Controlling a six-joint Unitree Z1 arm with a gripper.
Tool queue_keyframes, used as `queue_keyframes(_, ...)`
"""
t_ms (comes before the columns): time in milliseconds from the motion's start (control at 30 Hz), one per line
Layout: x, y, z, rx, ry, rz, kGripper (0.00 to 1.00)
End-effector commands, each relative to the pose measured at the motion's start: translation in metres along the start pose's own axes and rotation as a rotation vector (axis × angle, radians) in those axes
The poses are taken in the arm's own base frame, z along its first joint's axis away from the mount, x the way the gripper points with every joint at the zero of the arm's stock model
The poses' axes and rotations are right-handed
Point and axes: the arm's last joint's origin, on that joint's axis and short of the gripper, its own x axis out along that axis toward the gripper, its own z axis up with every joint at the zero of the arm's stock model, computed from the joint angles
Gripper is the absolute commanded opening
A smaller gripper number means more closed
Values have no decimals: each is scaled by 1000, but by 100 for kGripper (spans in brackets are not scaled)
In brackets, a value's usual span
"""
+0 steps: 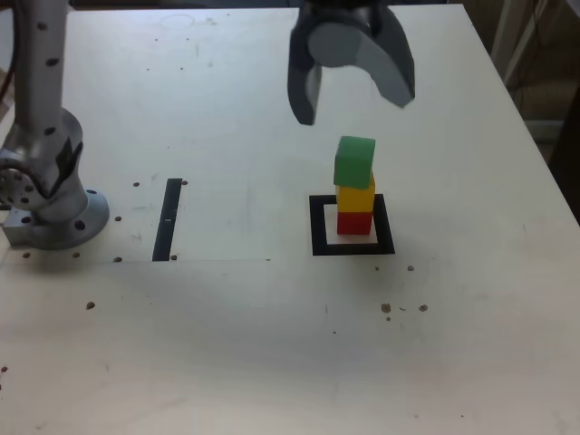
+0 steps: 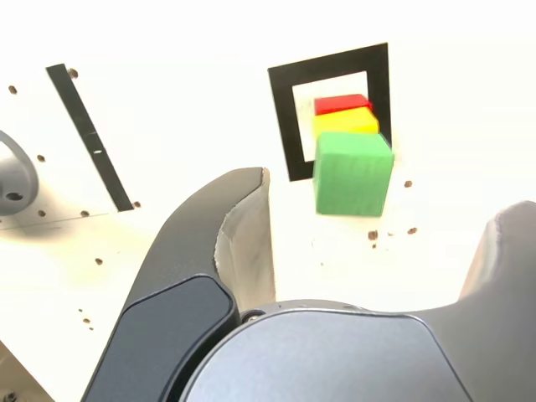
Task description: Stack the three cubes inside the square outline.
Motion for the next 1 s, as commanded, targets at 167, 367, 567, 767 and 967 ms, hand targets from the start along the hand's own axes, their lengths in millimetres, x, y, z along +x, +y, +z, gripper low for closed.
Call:
queue_keyframes(167,-7,-2,-64,-13,29,3,99)
queue_keyframes(367,16,-7,-110,-30,93,6,99)
queue_keyframes(567,45,-12,-142,-35,76,-15,99)
queue_keyframes(767,77,-14,-153,-36,80,-4,99)
queue_keyframes(967,107,-16,-164,-54,104,23,99)
